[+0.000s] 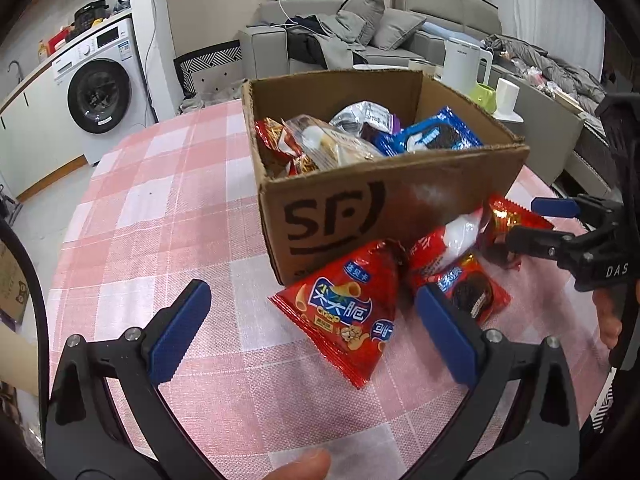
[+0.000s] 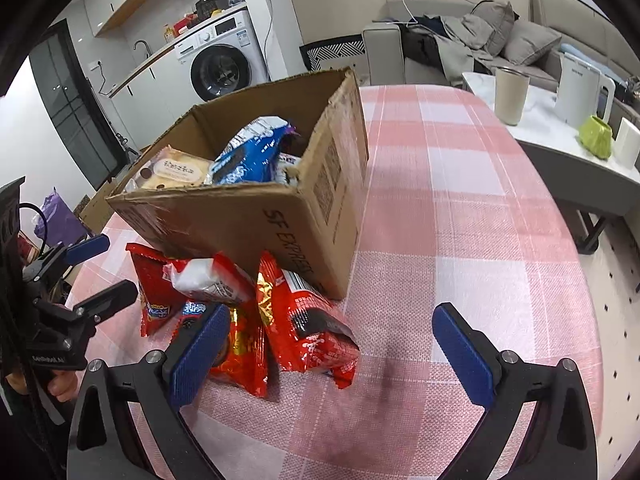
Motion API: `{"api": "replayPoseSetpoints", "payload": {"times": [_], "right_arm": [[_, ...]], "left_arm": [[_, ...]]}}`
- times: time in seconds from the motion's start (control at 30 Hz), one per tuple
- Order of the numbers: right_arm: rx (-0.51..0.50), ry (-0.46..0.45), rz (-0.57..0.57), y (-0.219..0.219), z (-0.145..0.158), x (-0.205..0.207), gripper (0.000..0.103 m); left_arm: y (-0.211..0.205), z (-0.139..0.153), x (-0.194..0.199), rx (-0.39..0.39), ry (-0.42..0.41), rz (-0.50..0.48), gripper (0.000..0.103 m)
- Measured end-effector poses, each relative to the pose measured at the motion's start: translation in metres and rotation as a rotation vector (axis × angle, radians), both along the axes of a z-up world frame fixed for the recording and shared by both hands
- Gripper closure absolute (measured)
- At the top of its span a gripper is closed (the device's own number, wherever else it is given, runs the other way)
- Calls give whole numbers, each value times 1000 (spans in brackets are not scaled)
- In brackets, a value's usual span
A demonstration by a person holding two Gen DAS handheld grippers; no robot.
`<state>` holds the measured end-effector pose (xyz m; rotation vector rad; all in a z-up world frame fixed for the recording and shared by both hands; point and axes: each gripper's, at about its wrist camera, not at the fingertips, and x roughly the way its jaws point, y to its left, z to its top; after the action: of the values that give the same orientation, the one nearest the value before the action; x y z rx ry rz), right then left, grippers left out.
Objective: Organize snacks
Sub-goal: 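Move both grippers toward the red snack bags beside the box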
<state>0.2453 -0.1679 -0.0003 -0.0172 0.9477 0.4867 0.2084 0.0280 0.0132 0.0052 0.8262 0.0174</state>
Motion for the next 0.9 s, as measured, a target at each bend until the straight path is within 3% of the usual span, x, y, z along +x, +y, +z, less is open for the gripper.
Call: {"api": "replayPoseSetpoints", "payload": {"times": [0.3, 0.63, 0.9], "right_arm": [[-5, 10, -8, -3, -7, 5, 1], [-23, 8, -8, 0, -11, 4, 1], [-32, 1, 3, 5, -13, 1, 4]], "left_arm": [[0, -16, 6, -7, 42, 0, 0], [17, -35, 20, -86, 81, 42, 0], [19, -46, 26, -96, 82, 42, 0]]}}
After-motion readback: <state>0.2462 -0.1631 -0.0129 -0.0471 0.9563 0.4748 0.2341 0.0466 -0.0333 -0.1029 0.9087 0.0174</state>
